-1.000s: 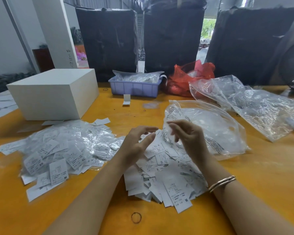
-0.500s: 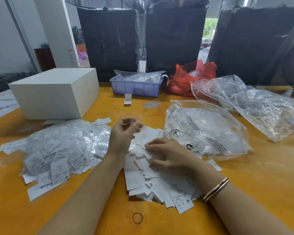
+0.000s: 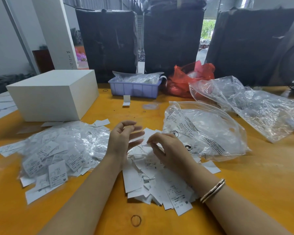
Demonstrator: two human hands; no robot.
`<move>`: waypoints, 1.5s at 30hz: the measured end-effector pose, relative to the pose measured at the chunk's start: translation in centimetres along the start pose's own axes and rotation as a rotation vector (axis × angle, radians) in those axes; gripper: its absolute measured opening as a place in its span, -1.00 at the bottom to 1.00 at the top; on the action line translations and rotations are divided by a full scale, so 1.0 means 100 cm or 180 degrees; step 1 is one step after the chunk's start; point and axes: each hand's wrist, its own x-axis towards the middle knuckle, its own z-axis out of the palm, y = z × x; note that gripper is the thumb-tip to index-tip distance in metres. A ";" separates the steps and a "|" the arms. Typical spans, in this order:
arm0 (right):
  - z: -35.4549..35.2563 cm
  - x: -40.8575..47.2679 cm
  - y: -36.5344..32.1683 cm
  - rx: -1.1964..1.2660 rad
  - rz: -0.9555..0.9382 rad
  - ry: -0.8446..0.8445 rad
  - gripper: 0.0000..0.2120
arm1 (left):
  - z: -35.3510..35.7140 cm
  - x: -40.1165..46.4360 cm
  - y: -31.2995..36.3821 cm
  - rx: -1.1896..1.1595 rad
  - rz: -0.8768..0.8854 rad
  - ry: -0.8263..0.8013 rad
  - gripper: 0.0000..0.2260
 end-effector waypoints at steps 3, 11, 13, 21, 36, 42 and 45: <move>0.000 0.000 0.001 0.0186 0.0118 0.0209 -0.91 | 0.001 0.001 -0.002 0.0084 0.0001 -0.0006 -0.84; -0.003 0.002 0.009 0.0790 0.0597 0.0765 -0.55 | 0.002 0.002 -0.005 0.0332 0.0117 -0.0180 -0.77; -0.002 0.001 0.011 0.0814 0.0582 0.0829 -0.53 | 0.002 0.003 -0.005 0.0360 0.0110 -0.0214 -0.76; -0.007 0.003 0.011 0.1724 0.0911 0.0950 -0.68 | 0.002 0.001 -0.007 0.0963 0.0562 -0.0130 -0.81; -0.009 0.003 0.011 0.2188 0.1276 0.0962 -0.62 | 0.005 -0.006 -0.006 0.2077 0.1360 -0.0244 -0.77; -0.016 0.002 0.018 0.2109 0.1475 0.1407 -0.77 | 0.002 -0.006 -0.005 0.2251 0.1521 -0.0173 -0.77; -0.018 0.001 0.020 0.2206 0.1428 0.1405 -0.81 | 0.002 -0.006 -0.004 0.2310 0.1566 -0.0148 -0.78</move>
